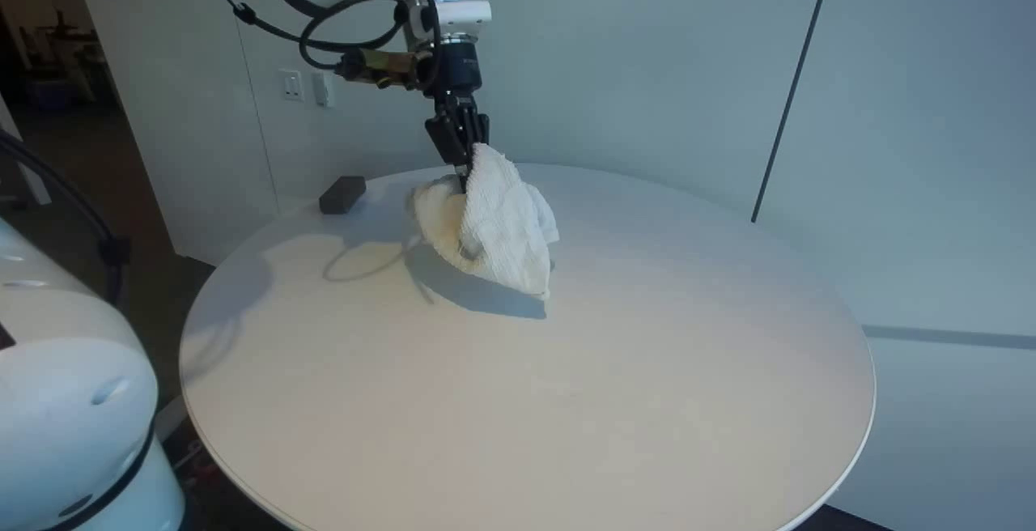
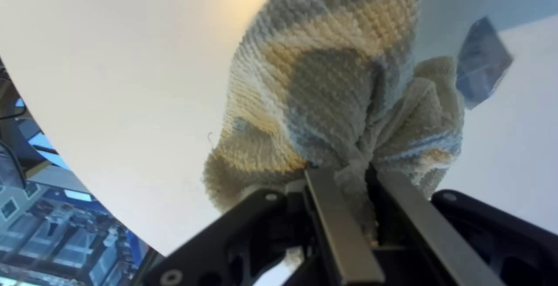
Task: Use the white towel to wipe the table
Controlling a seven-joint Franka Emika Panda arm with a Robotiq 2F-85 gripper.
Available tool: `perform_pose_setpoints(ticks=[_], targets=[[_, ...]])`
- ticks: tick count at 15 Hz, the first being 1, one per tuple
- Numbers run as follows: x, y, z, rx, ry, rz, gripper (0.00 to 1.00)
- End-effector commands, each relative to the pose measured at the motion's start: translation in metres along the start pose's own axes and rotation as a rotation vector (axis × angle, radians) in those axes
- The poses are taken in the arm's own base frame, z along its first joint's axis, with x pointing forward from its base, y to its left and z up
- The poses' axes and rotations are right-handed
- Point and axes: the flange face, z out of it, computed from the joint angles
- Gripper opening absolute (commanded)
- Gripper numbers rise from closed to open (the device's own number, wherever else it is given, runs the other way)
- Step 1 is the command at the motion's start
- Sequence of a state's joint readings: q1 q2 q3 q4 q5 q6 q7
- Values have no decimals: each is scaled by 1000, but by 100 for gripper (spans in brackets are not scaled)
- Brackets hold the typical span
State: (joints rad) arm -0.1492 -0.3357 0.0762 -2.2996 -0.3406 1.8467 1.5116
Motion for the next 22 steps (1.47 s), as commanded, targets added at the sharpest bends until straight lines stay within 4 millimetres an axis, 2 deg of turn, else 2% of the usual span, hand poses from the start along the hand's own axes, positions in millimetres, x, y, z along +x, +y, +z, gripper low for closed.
perform_pose_setpoints(ticks=[1, 2, 4, 7, 9, 10, 11, 14, 19, 22], targets=[[-39, -74, -33, 73, 52, -184, 13], [-48, -94, -32, 84, 62, -241, 13], [-53, -130, -14, 99, 68, -355, 13], [-43, -179, 36, 79, 12, -521, 13], [-27, -207, 74, 22, -26, -577, 13], [-18, -215, 93, -17, -53, -587, 13], [-16, -218, 104, -57, -78, -579, 12], [-10, -216, 115, -128, -214, -559, 12], [-59, -182, 102, -162, -400, -671, 12], [-87, -154, 115, -263, -514, -645, 12]])
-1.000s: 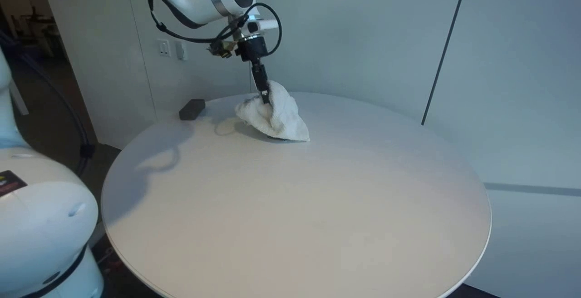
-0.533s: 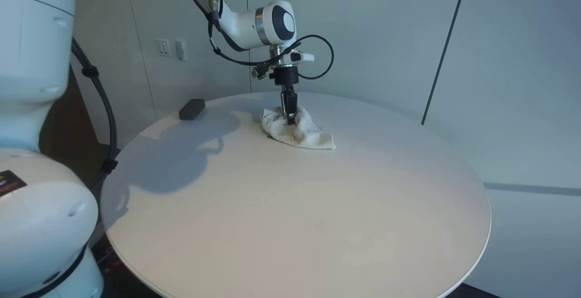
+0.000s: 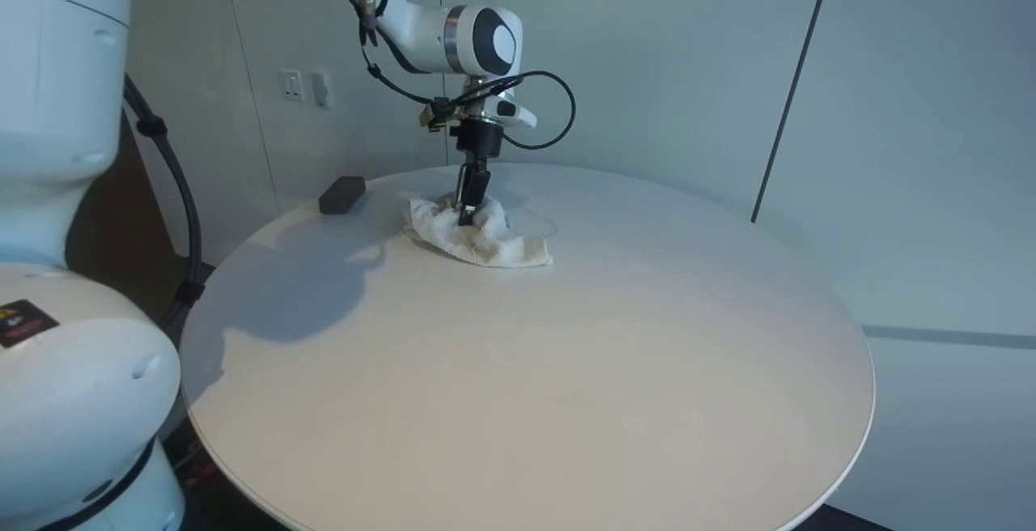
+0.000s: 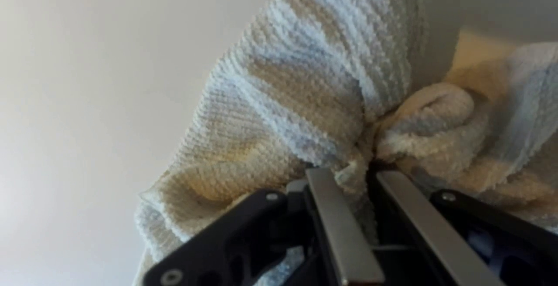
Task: Use the white towel to wipe the table
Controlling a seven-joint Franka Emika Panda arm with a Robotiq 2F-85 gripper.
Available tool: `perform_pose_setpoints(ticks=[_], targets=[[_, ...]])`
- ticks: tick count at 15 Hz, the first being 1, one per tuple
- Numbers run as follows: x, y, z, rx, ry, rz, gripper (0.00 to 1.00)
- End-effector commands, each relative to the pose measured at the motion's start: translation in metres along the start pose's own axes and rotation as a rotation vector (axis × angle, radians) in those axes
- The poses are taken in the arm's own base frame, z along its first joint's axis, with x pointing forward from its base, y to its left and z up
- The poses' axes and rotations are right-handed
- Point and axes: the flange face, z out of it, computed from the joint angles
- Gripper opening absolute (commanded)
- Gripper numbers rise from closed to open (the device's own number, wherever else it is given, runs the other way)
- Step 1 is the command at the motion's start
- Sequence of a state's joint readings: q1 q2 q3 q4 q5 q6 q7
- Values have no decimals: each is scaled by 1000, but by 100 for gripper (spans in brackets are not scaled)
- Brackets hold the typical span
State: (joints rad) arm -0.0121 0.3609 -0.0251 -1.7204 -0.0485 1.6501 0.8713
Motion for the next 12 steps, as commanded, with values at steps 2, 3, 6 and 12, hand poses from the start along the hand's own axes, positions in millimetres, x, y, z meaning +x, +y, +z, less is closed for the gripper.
perform_pose_setpoints(ticks=[2, 3, 6, 12], targets=[[-31, 7, 71, -88, -203, 80, 12], [-17, 13, 79, -112, -187, 136, 12], [8, 25, 86, -172, -113, 234, 12], [55, 72, 8, -237, 114, 423, 13]])
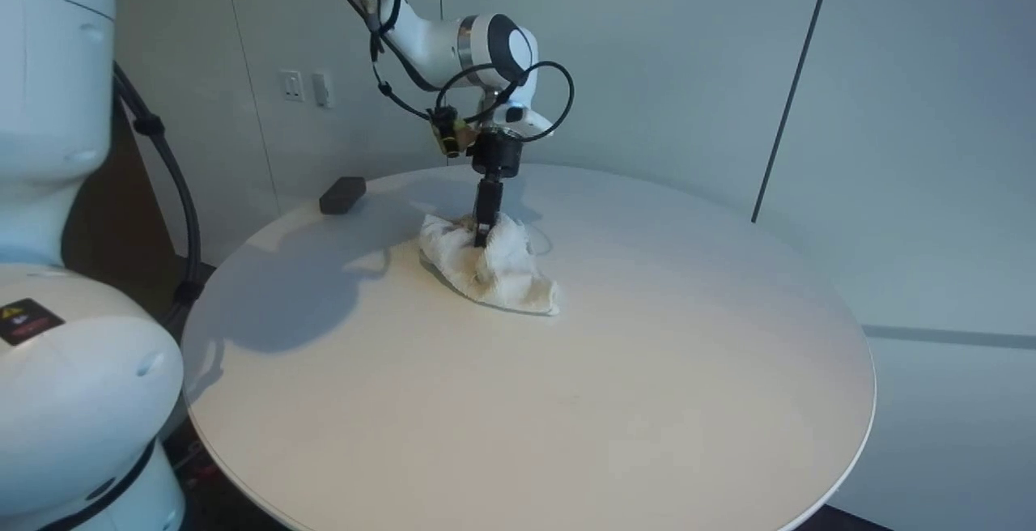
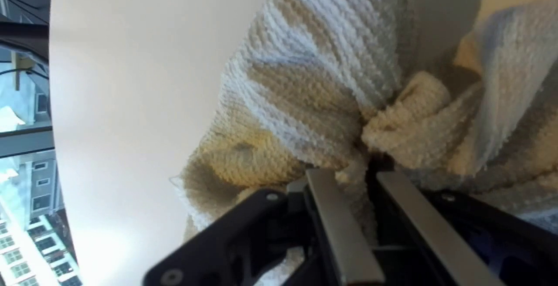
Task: Use the white towel to wipe the table
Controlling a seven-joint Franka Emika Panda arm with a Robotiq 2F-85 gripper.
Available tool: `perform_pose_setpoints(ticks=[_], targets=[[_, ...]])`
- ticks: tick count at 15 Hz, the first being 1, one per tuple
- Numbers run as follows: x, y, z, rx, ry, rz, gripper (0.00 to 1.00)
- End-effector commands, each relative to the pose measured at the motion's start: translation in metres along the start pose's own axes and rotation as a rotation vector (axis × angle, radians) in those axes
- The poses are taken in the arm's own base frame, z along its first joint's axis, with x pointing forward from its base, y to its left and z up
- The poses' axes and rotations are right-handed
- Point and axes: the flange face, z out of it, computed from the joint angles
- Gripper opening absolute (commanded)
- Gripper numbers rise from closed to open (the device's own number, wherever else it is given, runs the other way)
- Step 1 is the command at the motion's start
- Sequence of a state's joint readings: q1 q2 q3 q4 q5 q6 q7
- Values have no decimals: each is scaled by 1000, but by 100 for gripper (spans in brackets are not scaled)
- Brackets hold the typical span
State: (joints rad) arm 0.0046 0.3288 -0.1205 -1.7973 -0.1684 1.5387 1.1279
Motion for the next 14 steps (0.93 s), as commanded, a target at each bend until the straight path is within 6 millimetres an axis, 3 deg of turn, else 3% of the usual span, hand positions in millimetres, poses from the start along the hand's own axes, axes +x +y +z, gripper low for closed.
perform_pose_setpoints(ticks=[1, 3, 5, 9, 14], targets=[[46, 15, -35, -5, 154, 134, 13], [50, 20, -70, 79, 233, 150, 13], [30, 13, -107, 182, 276, 88, 13], [-45, -7, -156, 324, 398, -46, 12], [-136, -20, -169, 473, 489, -257, 12]])
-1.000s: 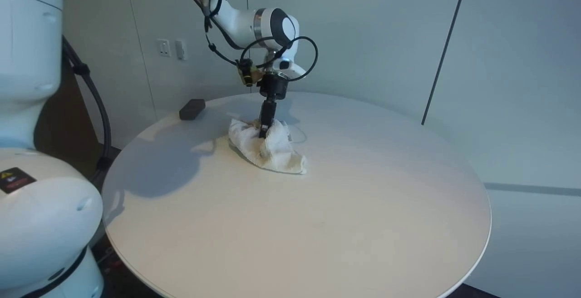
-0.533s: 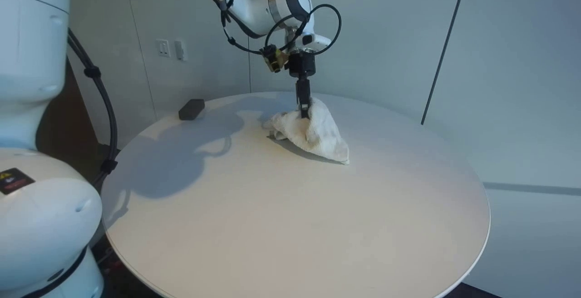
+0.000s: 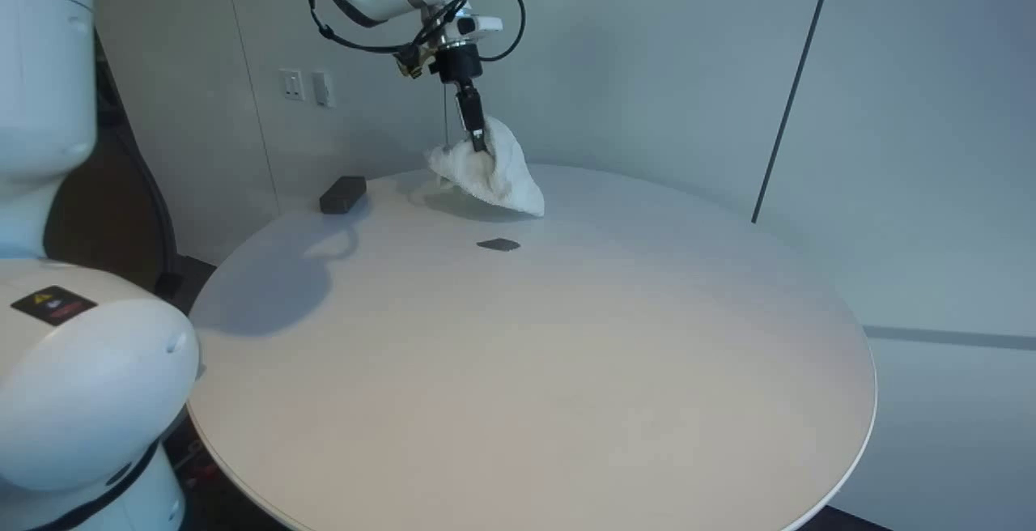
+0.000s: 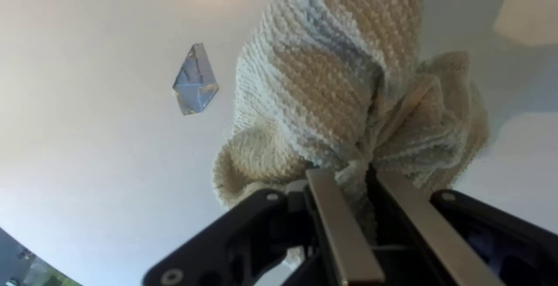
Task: Use the white towel to wipe the table
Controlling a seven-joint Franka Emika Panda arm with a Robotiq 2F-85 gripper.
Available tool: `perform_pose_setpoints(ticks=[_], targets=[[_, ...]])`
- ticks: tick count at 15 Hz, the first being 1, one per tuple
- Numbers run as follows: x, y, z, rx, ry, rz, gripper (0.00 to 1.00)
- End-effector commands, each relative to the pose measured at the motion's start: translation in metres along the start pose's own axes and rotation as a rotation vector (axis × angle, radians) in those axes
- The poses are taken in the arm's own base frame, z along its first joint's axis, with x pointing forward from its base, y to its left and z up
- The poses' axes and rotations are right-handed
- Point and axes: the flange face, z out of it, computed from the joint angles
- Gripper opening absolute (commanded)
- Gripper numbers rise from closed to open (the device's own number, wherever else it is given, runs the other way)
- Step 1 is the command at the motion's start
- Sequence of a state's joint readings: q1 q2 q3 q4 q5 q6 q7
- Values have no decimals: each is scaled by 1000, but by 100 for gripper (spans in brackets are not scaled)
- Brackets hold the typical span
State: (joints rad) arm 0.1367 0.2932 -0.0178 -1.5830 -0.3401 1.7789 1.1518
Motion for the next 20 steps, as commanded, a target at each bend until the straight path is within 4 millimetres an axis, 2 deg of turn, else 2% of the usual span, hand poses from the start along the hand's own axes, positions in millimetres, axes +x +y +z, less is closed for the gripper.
perform_pose_setpoints(ticks=[1, 3, 4, 5, 9, 12, 13, 16, 17, 18, 20], targets=[[-41, -5, -21, 137, 54, -129, 12], [-56, -12, -17, 234, 43, -176, 11], [-61, -14, -11, 274, 36, -205, 44], [-64, -15, -5, 313, 29, -238, 45], [-74, -15, 12, 394, -26, -410, 75], [-70, 3, 9, 336, -27, -411, 97], [-67, 13, 5, 323, -20, -374, 100], [-63, 41, -12, 338, -4, -310, 100], [-60, 13, 4, 328, -19, -352, 100], [-59, 19, -1, 332, -15, -347, 100], [-60, 19, 1, 328, -18, -348, 100]])
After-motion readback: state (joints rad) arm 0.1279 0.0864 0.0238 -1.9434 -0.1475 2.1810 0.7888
